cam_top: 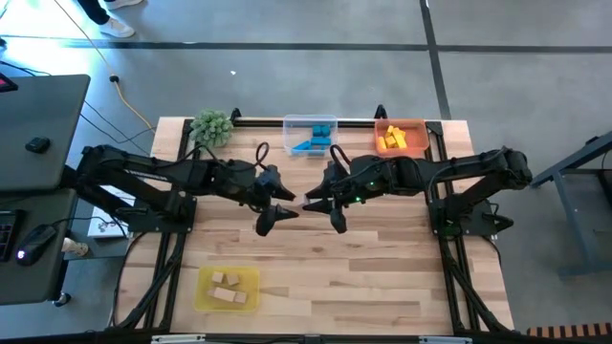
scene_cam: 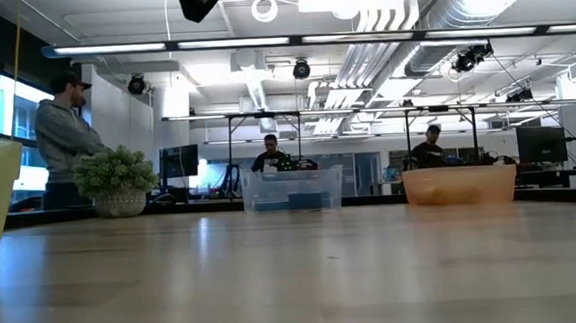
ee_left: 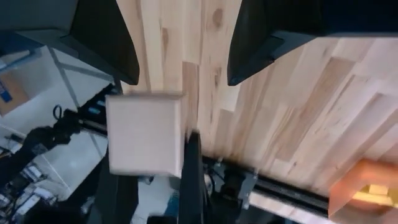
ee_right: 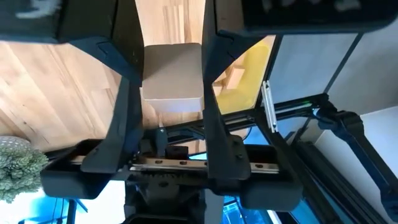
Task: Sort & place blocks by color
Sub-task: Put the brown block into the yellow bin
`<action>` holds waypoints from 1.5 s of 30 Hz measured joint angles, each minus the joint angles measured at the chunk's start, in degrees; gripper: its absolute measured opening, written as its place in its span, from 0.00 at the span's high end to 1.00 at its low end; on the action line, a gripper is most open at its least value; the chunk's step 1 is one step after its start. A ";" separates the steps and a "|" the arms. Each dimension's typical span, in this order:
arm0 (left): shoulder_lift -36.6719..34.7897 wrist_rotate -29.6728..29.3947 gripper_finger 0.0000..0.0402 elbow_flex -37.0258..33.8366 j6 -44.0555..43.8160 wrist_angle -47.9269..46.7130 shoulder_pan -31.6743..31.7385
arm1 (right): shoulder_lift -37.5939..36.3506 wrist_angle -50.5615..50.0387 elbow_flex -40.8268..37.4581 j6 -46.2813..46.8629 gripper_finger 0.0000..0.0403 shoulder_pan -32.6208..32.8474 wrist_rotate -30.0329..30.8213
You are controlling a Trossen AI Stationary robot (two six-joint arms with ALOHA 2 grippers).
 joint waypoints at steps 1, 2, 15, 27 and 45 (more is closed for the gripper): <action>0.18 -0.02 0.42 0.00 0.00 0.85 0.00 | 0.00 -0.02 0.00 -0.02 0.76 0.00 -0.02; 0.42 -0.02 0.42 0.00 0.00 1.51 0.00 | 0.00 -0.02 0.00 -0.01 0.76 0.00 -0.01; 0.53 0.15 0.42 -0.04 0.73 5.21 0.04 | 0.04 -0.55 0.00 -0.97 0.76 0.00 -0.42; 0.53 -2.92 0.47 -0.04 0.87 5.65 0.20 | 0.04 -0.55 0.00 0.20 0.76 0.00 0.93; 0.53 -2.64 0.74 0.04 3.70 5.16 -0.04 | 0.04 -0.57 0.00 1.72 0.65 0.02 2.71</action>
